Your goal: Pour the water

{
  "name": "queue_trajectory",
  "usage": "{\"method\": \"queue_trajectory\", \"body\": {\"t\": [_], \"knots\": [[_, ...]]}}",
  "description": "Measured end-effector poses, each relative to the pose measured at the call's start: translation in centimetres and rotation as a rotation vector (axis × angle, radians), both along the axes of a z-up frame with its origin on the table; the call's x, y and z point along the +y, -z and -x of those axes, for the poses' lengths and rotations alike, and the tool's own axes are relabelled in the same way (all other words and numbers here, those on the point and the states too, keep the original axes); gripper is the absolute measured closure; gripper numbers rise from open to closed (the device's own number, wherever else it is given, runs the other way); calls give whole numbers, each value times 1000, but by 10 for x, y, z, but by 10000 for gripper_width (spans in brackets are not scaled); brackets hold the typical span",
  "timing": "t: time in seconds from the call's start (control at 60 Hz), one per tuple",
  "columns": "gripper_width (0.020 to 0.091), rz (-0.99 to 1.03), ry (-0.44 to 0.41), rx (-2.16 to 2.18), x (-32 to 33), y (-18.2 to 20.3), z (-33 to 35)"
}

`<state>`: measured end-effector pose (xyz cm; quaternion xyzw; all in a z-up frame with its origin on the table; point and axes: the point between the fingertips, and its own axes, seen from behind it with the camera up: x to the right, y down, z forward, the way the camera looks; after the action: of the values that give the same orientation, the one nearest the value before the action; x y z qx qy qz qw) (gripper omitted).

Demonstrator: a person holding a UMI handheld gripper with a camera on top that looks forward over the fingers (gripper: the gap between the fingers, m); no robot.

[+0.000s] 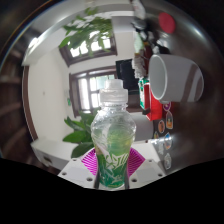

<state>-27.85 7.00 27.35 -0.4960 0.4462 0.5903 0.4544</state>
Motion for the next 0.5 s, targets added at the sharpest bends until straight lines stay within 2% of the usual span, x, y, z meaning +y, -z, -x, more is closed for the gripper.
{"method": "queue_trajectory", "body": {"t": [0.3,0.5], "knots": [[772,-24,118,557,-28,-23,20],[771,11,147,590,-73,-27,83]]}}
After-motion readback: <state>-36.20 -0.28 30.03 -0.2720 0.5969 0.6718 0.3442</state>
